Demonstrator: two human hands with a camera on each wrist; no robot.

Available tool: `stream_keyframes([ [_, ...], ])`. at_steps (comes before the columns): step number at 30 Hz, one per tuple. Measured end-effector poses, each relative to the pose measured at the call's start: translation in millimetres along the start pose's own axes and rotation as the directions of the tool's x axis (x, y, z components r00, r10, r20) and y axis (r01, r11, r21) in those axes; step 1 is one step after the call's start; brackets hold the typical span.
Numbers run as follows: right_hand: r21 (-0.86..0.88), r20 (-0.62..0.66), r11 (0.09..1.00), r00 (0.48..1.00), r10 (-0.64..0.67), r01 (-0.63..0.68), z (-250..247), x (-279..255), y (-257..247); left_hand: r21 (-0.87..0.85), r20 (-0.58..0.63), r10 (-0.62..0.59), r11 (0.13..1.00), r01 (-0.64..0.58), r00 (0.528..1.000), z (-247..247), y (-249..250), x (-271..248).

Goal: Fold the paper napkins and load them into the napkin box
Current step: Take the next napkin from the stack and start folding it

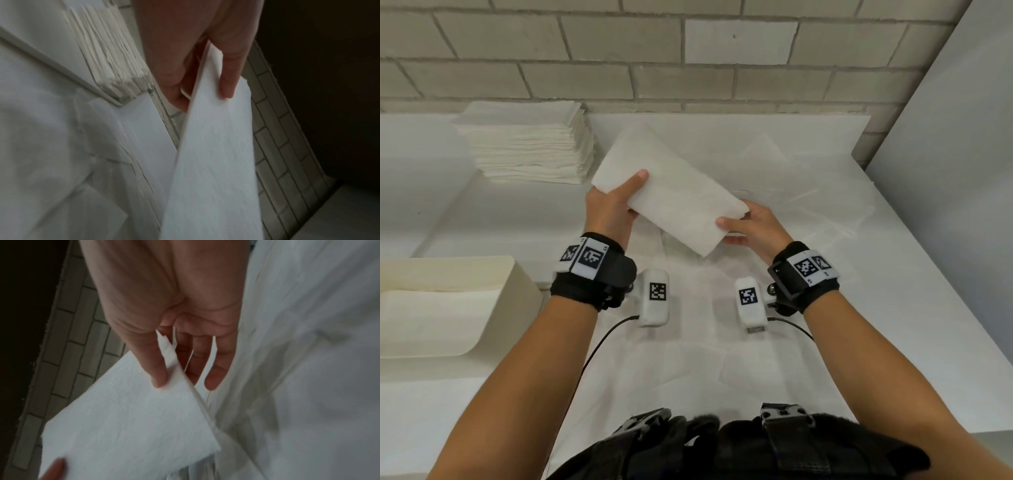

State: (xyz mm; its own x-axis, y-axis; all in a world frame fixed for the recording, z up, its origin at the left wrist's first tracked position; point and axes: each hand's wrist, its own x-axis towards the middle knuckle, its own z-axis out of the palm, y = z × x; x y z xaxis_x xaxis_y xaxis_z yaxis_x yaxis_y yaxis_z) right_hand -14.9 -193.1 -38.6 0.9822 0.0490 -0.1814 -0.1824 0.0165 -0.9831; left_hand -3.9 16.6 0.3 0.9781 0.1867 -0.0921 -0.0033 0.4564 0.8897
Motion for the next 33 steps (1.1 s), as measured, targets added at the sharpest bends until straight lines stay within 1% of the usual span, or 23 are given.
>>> stream_keyframes([
  [2, 0.018, -0.028, 0.999, 0.999, -0.032, 0.033, -8.2, -0.2, -3.3, 0.109, -0.008, 0.060, 0.992, -0.058, 0.998, -10.4, 4.3, 3.1],
  [4, 0.017, -0.070, 0.998, 0.996, -0.060, 0.061, -15.0, 0.8, -5.7, 0.303, 0.024, 0.096, 0.948, -0.099, 0.995, -17.6, 5.2, 3.1],
  [6, -0.046, -0.126, 0.995, 0.988, -0.095, 0.089, -19.2, 2.2, -8.0, 0.499, 0.114, 0.075, 0.858, -0.122, 0.991, -21.8, 0.9, 1.3],
  [7, -0.107, -0.143, 0.989, 0.983, -0.114, 0.099, -20.1, 2.0, -9.2, 0.578, 0.156, 0.051, 0.805, -0.133, 0.986, -22.8, -2.9, -0.8],
  [8, -0.166, -0.150, 0.980, 0.980, -0.134, 0.109, -19.7, 1.1, -10.0, 0.626, 0.171, 0.034, 0.768, -0.136, 0.985, -23.7, -7.2, -2.6],
  [9, -0.210, -0.145, 0.970, 0.977, -0.154, 0.122, -18.3, -0.9, -10.4, 0.641, 0.160, 0.020, 0.758, -0.120, 0.987, -24.4, -11.0, -3.8],
  [12, -0.249, -0.105, 0.957, 0.978, -0.180, 0.150, -12.5, -7.7, -5.5, 0.599, 0.099, -0.048, 0.800, -0.021, 0.994, -26.1, -21.5, -5.2],
  [14, -0.282, -0.101, 0.949, 0.979, -0.177, 0.143, -10.2, -9.1, 0.8, 0.608, 0.082, -0.086, 0.793, 0.018, 0.993, -27.5, -27.9, -4.1],
  [17, -0.370, -0.094, 0.926, 0.988, -0.124, 0.080, -10.5, -7.0, 10.0, 0.666, 0.064, -0.142, 0.743, 0.063, 0.988, -29.5, -35.6, -4.1],
  [20, -0.404, -0.078, 0.914, 0.995, -0.064, 0.028, -11.8, -5.8, 16.4, 0.660, 0.036, -0.185, 0.742, 0.116, 0.982, -30.8, -42.4, -7.5],
  [24, -0.397, -0.111, 0.916, 0.988, -0.108, 0.056, -13.2, -4.3, 17.0, 0.634, 0.006, -0.180, 0.761, 0.136, 0.984, -31.6, -43.3, -9.3],
  [27, -0.398, -0.147, 0.917, 0.986, -0.085, 0.020, -11.6, -4.9, 21.9, 0.646, 0.015, -0.199, 0.750, 0.142, 0.980, -30.9, -45.3, -11.5],
  [29, -0.386, -0.173, 0.922, 0.981, -0.086, 0.012, -10.9, -6.4, 24.2, 0.634, 0.018, -0.169, 0.764, 0.119, 0.986, -29.3, -44.2, -13.5],
  [31, -0.352, -0.186, 0.935, 0.976, -0.112, 0.040, -10.0, -6.9, 21.3, 0.623, 0.028, -0.140, 0.777, 0.092, 0.990, -28.0, -41.6, -12.6],
  [33, -0.351, -0.177, 0.936, 0.979, -0.096, 0.028, -9.2, -5.8, 20.2, 0.648, 0.030, -0.174, 0.753, 0.113, 0.984, -29.3, -42.7, -11.8],
])
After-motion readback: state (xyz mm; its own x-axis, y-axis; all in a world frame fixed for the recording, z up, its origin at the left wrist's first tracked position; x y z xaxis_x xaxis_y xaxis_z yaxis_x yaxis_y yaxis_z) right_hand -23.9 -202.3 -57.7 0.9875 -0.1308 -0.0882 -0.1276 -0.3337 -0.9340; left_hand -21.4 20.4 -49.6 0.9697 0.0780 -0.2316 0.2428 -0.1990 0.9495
